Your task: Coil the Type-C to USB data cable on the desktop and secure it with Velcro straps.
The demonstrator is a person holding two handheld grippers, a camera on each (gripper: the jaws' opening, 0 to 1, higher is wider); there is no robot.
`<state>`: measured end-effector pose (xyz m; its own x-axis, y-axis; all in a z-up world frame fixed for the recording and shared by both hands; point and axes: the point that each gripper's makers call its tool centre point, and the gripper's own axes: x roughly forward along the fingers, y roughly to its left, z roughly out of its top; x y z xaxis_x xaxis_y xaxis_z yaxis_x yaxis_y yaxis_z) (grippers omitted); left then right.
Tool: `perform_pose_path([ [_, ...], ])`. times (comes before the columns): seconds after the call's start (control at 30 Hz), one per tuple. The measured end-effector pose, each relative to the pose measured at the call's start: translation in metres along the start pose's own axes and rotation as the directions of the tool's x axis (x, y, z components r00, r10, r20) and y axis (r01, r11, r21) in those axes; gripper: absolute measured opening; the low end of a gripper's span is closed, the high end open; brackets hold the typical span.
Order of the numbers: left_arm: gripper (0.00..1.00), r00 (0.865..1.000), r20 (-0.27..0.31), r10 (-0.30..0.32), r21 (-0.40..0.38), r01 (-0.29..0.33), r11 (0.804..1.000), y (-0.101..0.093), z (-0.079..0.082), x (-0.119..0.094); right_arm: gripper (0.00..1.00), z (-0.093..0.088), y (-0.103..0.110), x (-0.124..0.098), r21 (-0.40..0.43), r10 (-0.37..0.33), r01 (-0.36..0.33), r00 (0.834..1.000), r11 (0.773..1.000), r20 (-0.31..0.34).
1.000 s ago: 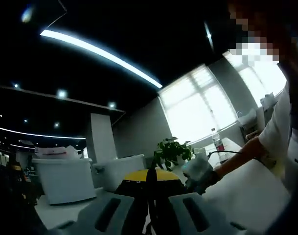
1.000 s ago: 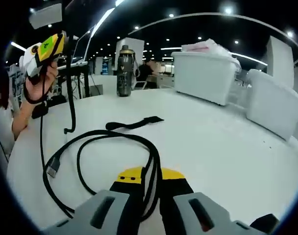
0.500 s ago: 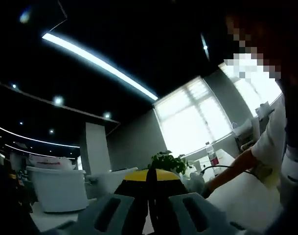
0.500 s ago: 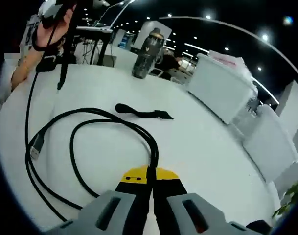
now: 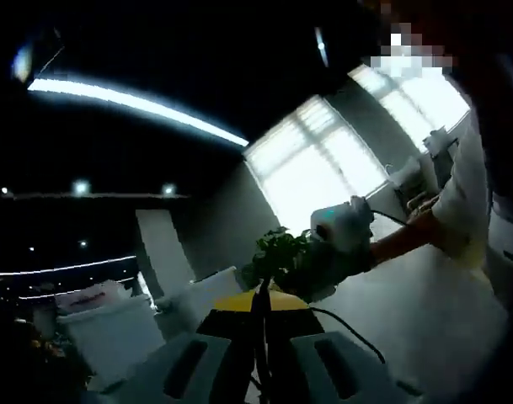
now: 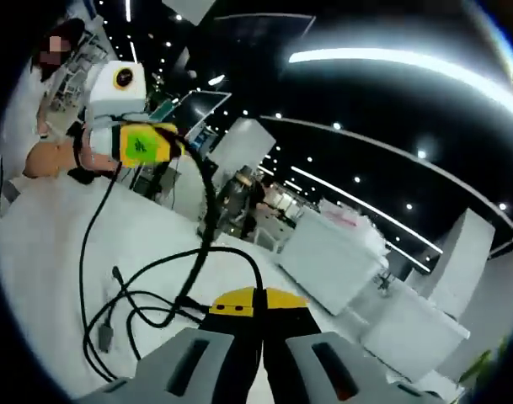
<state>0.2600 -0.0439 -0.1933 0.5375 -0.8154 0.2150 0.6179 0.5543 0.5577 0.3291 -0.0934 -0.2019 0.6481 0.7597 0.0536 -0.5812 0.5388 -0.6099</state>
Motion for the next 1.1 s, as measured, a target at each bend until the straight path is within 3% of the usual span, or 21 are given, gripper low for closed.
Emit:
perform_pose_path([
  [0.1, 0.05, 1.000, -0.016, 0.016, 0.051, -0.015, 0.999, -0.003, -0.005, 0.005, 0.00, 0.018, 0.006, -0.005, -0.050, 0.026, -0.025, 1.000, 0.998, 0.016],
  [0.2, 0.06, 0.996, -0.049, 0.072, 0.171, -0.063, 0.983, 0.006, -0.009, 0.004, 0.00, 0.023, 0.011, -0.007, -0.081, 0.033, -0.032, 0.999, 0.996, 0.021],
  [0.4, 0.08, 0.988, -0.072, 0.136, 0.237, -0.115, 0.965, 0.017, -0.014, 0.003, 0.00, 0.031, 0.022, -0.011, -0.076, 0.069, -0.066, 0.996, 0.995, 0.047],
  [0.63, 0.12, 0.989, -0.065, 0.135, 0.186, -0.121, 0.975, 0.022, -0.016, 0.005, 0.00, 0.051, 0.042, -0.012, -0.028, 0.180, -0.178, 0.976, 0.984, 0.121],
  [0.7, 0.07, 0.990, -0.067, 0.125, 0.151, -0.114, 0.982, 0.020, -0.017, 0.006, 0.01, 0.049, 0.039, -0.010, 0.010, 0.169, -0.172, 0.978, 0.985, 0.124],
  [0.77, 0.07, 0.990, -0.083, 0.114, 0.118, -0.104, 0.988, 0.022, -0.019, 0.007, 0.02, 0.043, 0.040, -0.009, 0.107, 0.176, -0.190, 0.976, 0.976, 0.128],
  [0.83, 0.07, 0.983, -0.092, 0.157, 0.072, -0.151, 0.986, 0.028, -0.021, 0.007, 0.04, 0.041, 0.027, -0.009, 0.217, 0.101, -0.135, 0.982, 0.967, 0.161],
  [0.9, 0.07, 0.976, -0.112, 0.187, 0.101, -0.176, 0.979, 0.035, -0.024, 0.006, 0.12, 0.036, 0.010, -0.012, 0.259, 0.010, -0.053, 0.987, 0.964, 0.163],
  [0.93, 0.07, 0.976, -0.113, 0.188, 0.060, -0.182, 0.981, 0.037, -0.026, 0.004, 0.15, 0.033, 0.005, -0.014, 0.265, -0.016, -0.027, 0.987, 0.964, 0.159],
  [1.0, 0.07, 0.975, -0.112, 0.194, 0.013, -0.194, 0.981, 0.039, -0.026, 0.002, 0.20, 0.022, 0.007, -0.014, 0.232, -0.029, 0.000, 0.992, 0.973, 0.122],
  [1.1, 0.07, 0.970, -0.116, 0.214, -0.002, -0.215, 0.977, 0.044, -0.028, 0.001, 0.20, 0.008, 0.026, -0.010, 0.237, 0.023, -0.040, 0.997, 0.971, 0.075],
])
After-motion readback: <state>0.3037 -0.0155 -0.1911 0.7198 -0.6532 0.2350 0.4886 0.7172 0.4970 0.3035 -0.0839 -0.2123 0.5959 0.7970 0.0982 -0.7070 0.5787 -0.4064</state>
